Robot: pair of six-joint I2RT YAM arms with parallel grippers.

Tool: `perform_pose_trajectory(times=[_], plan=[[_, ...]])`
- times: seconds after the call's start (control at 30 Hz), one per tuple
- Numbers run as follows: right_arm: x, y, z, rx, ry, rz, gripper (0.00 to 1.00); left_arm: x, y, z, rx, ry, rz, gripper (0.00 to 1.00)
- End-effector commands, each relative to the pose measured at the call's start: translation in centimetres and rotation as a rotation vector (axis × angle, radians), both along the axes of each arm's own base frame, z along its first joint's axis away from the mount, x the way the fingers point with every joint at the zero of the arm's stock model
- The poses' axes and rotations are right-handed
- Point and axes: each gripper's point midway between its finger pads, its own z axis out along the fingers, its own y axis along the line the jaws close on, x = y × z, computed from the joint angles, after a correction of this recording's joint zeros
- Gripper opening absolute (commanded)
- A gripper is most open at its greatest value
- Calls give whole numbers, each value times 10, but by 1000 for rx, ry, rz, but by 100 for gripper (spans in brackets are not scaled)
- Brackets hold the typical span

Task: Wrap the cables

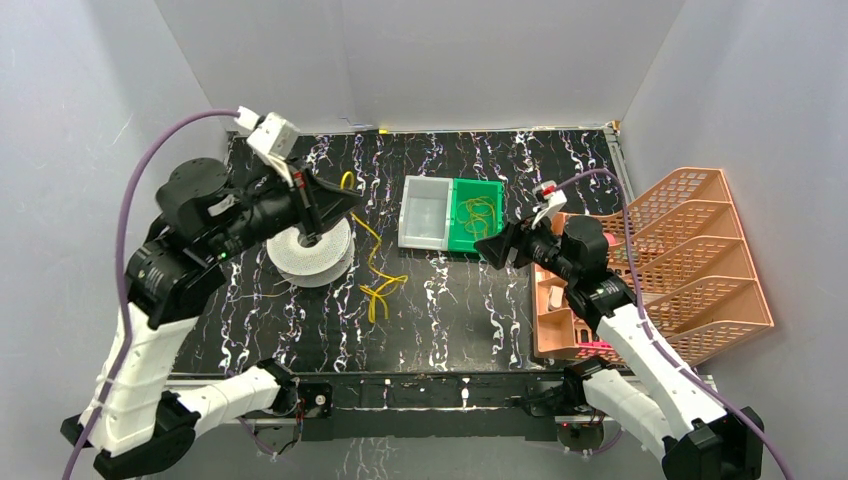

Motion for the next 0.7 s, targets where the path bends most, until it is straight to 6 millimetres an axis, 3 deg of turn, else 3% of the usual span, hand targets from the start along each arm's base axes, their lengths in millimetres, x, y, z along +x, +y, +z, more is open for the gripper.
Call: perform_pose_trajectory(times=[0.0,0.33,0.67], plan=[[-11,10,4,48,-12,77,80,-8,-29,16,-74,-14,-155,0],[-30,24,-52,100,192,119,73,13,-47,10,-94,12,-162,0],[-66,85,-96,155,344,214,71,18,-49,10,-94,12,-154,0]])
